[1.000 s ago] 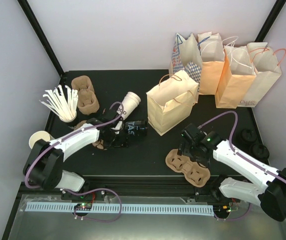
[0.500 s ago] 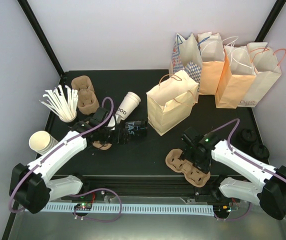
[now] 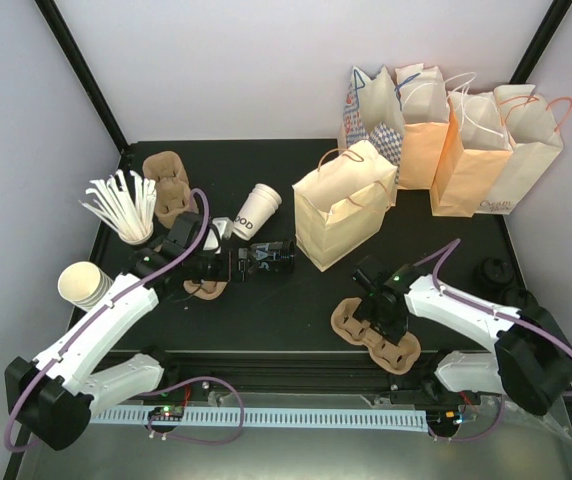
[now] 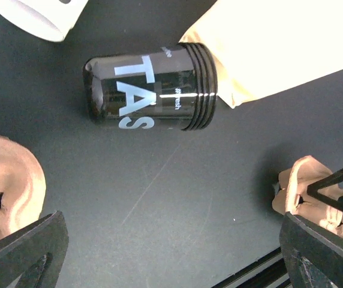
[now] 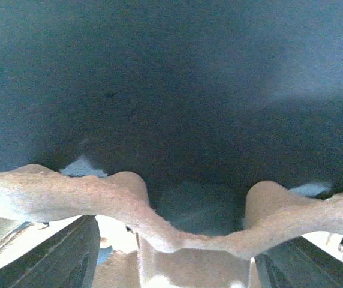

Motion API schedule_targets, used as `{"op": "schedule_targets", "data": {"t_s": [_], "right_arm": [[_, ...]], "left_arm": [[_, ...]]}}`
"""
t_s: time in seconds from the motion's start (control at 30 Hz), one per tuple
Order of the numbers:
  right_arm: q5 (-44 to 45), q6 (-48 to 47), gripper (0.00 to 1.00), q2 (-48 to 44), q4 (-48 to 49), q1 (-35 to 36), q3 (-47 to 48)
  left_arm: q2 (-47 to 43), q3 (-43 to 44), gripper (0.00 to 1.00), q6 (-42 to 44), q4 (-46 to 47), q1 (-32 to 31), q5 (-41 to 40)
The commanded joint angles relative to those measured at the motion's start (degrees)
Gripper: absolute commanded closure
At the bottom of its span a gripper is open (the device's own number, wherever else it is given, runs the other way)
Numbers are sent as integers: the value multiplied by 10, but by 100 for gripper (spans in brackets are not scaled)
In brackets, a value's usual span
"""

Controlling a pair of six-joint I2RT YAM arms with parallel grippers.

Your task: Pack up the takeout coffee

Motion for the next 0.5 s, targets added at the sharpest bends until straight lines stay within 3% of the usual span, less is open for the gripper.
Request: {"op": "schedule_targets", "data": {"t_s": [0.0,0.23,0.47], "right_arm": [[-11,-23,33,11,45,3,-3],[-41,-128,47,-27,111,3,10],[-12,-248,48,-56,69,3,43]], "left_arm": [[-8,36,1,30,8,7,10],[-11,44,1,56,58,7,96],[4,72,1,68,88,7,131]]}}
